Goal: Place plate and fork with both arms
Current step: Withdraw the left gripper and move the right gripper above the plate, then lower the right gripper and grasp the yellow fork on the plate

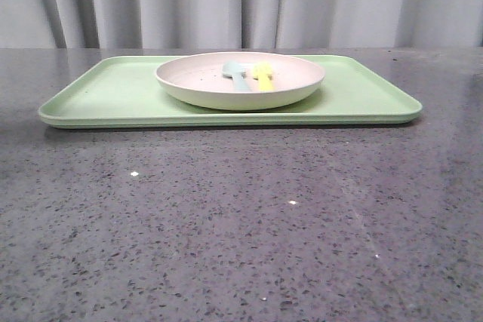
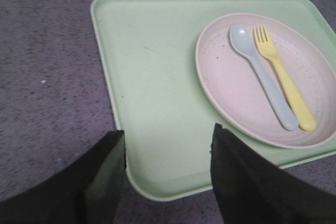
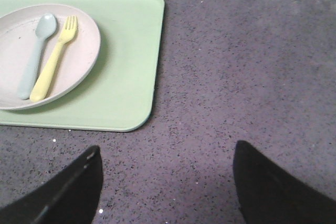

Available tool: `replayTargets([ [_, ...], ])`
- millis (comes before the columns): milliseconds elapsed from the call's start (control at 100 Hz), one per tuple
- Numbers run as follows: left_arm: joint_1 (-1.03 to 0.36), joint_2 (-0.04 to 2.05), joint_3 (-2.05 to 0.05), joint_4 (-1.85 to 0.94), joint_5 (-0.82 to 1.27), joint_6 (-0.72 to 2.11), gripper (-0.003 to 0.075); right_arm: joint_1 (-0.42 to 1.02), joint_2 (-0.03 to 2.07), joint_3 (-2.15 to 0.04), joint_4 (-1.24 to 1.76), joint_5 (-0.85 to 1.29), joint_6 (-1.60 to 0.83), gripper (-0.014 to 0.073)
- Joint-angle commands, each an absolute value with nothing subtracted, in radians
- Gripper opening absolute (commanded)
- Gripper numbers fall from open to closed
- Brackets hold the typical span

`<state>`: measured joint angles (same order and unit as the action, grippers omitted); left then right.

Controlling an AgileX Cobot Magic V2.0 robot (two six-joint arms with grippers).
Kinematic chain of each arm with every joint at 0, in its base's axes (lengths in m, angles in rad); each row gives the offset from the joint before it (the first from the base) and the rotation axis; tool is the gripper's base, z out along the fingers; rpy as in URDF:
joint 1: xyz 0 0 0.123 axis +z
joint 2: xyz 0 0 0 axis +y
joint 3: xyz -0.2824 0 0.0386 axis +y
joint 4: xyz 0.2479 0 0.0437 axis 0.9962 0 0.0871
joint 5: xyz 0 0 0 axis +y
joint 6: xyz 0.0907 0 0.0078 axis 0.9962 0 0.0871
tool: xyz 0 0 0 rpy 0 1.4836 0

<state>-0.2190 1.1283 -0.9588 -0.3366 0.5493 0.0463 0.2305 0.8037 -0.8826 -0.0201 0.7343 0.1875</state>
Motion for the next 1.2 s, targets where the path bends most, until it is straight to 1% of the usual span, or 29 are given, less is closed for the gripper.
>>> replayTargets([
  [0,-0.19,1.013,-0.933,-0.318,0.508,0.039,0.0366,0.256,0.859,-0.965,-0.026,0.703,0.184,0.0526],
  [200,-0.124,0.801,-0.831,-0.288,0.552,0.039,0.0365,0.338,1.005,-1.088,-0.026,0.752,0.184,0.0526],
  [410,-0.096,0.673,-0.793,-0.248,0.566,0.039,0.0365,0.414,1.171,-1.226,-0.026,0.783,0.184,0.0526],
  [800,-0.096,0.659,-0.793,-0.245,0.602,0.039,0.0365,0.507,1.516,-1.534,-0.025,0.864,0.198,0.0526],
  [1190,-0.096,0.659,-0.793,-0.247,0.602,0.039,0.0365,0.517,1.832,-1.837,-0.026,1.016,0.291,0.0526],
])
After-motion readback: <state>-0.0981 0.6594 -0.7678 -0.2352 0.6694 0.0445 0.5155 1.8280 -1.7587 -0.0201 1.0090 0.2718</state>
